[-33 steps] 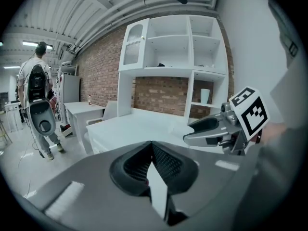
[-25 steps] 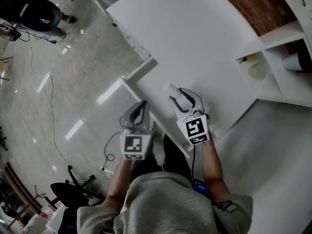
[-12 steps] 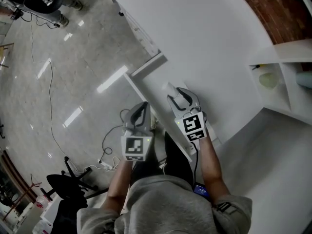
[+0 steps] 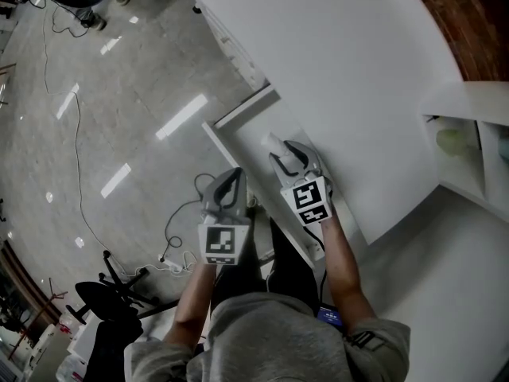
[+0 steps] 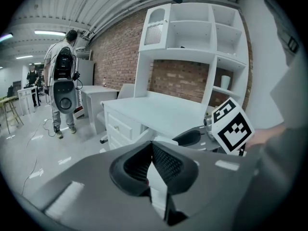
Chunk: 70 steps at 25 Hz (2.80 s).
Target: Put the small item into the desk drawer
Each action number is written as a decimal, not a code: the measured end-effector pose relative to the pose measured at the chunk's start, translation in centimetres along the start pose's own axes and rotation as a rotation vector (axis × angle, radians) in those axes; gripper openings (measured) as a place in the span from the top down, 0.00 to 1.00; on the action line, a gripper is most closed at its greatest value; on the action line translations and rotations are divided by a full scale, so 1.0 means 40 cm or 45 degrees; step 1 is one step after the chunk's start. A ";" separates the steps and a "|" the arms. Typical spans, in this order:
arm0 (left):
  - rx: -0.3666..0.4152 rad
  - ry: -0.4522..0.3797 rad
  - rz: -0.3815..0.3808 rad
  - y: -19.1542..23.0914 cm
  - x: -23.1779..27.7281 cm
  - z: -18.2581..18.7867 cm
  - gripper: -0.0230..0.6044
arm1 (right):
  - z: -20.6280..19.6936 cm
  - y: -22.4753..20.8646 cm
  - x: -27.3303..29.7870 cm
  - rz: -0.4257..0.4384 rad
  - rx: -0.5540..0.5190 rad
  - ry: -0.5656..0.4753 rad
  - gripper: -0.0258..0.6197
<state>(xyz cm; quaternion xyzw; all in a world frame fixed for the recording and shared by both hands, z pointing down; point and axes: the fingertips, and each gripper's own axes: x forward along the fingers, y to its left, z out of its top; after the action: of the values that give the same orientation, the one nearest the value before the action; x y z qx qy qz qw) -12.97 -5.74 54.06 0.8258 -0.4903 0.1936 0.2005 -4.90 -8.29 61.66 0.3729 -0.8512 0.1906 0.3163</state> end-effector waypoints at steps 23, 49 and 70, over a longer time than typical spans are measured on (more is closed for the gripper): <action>-0.077 0.087 0.017 0.087 0.080 -0.135 0.94 | -0.179 -0.003 0.244 0.059 -0.008 0.169 0.69; -0.052 0.052 -0.005 0.080 0.060 -0.114 0.94 | -0.152 0.003 0.217 0.060 0.059 0.130 0.47; 0.057 -0.135 -0.042 -0.028 -0.106 0.119 0.94 | 0.081 0.014 -0.120 -0.127 0.045 -0.152 0.66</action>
<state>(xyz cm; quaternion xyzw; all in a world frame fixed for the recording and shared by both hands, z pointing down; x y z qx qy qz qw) -13.28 -4.64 47.70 0.8471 -0.4823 0.1570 0.1589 -4.11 -7.28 55.98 0.4311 -0.8455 0.1668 0.2674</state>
